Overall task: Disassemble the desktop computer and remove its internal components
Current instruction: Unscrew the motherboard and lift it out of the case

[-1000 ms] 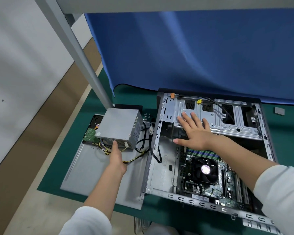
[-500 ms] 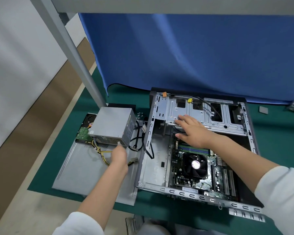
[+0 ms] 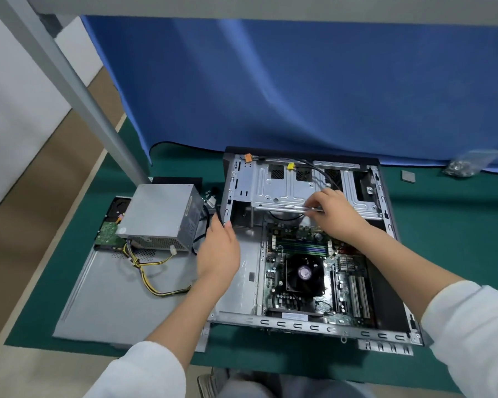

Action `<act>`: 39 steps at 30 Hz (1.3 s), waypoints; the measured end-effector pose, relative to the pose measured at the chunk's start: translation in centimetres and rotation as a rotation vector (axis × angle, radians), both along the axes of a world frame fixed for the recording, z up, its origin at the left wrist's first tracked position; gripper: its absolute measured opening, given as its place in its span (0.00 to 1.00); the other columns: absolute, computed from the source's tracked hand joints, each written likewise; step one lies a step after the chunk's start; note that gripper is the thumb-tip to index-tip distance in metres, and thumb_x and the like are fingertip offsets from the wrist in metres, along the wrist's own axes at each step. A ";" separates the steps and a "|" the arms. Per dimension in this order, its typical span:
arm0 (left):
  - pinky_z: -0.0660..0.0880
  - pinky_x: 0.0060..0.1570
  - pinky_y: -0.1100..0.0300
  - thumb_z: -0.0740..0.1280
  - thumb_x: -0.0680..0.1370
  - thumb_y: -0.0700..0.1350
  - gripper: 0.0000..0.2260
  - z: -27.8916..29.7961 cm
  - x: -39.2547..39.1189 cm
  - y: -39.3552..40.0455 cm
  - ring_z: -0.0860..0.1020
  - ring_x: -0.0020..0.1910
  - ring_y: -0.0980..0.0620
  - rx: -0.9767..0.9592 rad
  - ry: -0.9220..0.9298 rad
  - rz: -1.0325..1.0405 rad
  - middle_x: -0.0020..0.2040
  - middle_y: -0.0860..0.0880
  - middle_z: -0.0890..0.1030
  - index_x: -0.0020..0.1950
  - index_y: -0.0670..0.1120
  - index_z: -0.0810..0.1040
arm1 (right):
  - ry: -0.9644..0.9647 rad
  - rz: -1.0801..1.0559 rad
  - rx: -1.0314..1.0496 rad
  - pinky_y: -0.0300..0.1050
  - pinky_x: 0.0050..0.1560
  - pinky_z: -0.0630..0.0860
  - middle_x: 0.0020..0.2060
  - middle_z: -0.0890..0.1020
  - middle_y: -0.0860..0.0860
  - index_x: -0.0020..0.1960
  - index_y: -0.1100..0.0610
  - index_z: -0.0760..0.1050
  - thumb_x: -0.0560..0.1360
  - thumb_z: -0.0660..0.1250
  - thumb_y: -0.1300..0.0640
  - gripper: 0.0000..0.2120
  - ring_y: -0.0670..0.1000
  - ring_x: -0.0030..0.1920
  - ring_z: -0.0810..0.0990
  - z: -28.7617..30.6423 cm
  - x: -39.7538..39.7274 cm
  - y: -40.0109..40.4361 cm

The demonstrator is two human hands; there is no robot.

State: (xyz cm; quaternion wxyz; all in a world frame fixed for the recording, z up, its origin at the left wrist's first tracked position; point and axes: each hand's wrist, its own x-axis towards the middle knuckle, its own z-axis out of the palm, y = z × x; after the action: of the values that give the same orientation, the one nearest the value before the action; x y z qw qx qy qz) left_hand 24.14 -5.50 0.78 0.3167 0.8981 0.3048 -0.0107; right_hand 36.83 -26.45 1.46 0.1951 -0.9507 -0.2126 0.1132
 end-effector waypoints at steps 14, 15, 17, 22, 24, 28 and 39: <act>0.72 0.57 0.50 0.49 0.82 0.55 0.30 -0.6 -0.7 -0.2 0.66 0.71 0.43 0.043 0.037 -0.104 0.78 0.44 0.52 0.78 0.43 0.41 | -0.002 -0.125 0.206 0.44 0.38 0.69 0.40 0.75 0.47 0.54 0.55 0.71 0.81 0.57 0.52 0.08 0.48 0.40 0.75 -0.5 -1.5 -1.5; 0.71 0.60 0.50 0.50 0.82 0.55 0.31 -0.6 -1.1 -0.3 0.61 0.73 0.44 0.053 0.025 -0.127 0.78 0.45 0.48 0.77 0.42 0.39 | 0.004 -0.132 0.250 0.41 0.33 0.66 0.36 0.75 0.43 0.57 0.54 0.69 0.81 0.57 0.51 0.09 0.44 0.34 0.73 -0.5 -2.4 -2.0; 0.64 0.67 0.51 0.52 0.82 0.55 0.33 -0.8 -1.8 -0.3 0.51 0.76 0.45 0.069 -0.009 -0.158 0.78 0.46 0.41 0.77 0.41 0.38 | 0.054 -0.103 0.309 0.38 0.26 0.64 0.31 0.74 0.41 0.62 0.48 0.65 0.81 0.58 0.52 0.10 0.44 0.24 0.70 -0.8 -4.4 -3.1; 0.47 0.74 0.51 0.59 0.81 0.48 0.27 -1.1 -3.0 -0.5 0.46 0.77 0.43 0.308 -0.213 -0.310 0.78 0.40 0.50 0.76 0.39 0.56 | 0.234 -0.168 0.396 0.33 0.22 0.62 0.26 0.75 0.38 0.55 0.42 0.72 0.82 0.55 0.53 0.10 0.43 0.20 0.65 -2.7 -8.0 -5.5; 0.54 0.73 0.51 0.63 0.78 0.40 0.20 -1.5 -2.6 -0.9 0.58 0.74 0.43 0.341 -0.316 -0.517 0.72 0.41 0.67 0.70 0.40 0.69 | 0.295 -0.264 0.452 0.36 0.23 0.62 0.23 0.72 0.43 0.54 0.41 0.73 0.82 0.54 0.53 0.11 0.43 0.21 0.63 -3.5 -8.6 -6.0; 0.68 0.65 0.55 0.61 0.78 0.36 0.20 -3.0 -0.7 -2.7 0.68 0.66 0.49 0.166 -0.107 -0.772 0.66 0.48 0.72 0.70 0.45 0.71 | 0.354 -0.436 0.478 0.39 0.22 0.61 0.29 0.72 0.46 0.55 0.46 0.74 0.82 0.53 0.54 0.11 0.44 0.21 0.62 -4.9 -9.2 -6.4; 0.71 0.58 0.55 0.62 0.77 0.38 0.11 -6.1 2.8 -3.7 0.71 0.57 0.50 0.274 0.073 -0.880 0.56 0.50 0.75 0.55 0.48 0.78 | 0.247 -0.652 0.231 0.37 0.24 0.62 0.52 0.80 0.57 0.57 0.52 0.73 0.76 0.54 0.70 0.18 0.45 0.29 0.71 -6.8 -8.4 -7.0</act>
State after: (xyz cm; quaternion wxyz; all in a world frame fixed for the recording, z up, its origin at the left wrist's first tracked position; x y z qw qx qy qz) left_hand 26.99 -9.15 -5.28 0.1495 0.9748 -0.0960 -0.1353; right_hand 28.39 -33.40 -5.34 0.3510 -0.9195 0.1152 0.1342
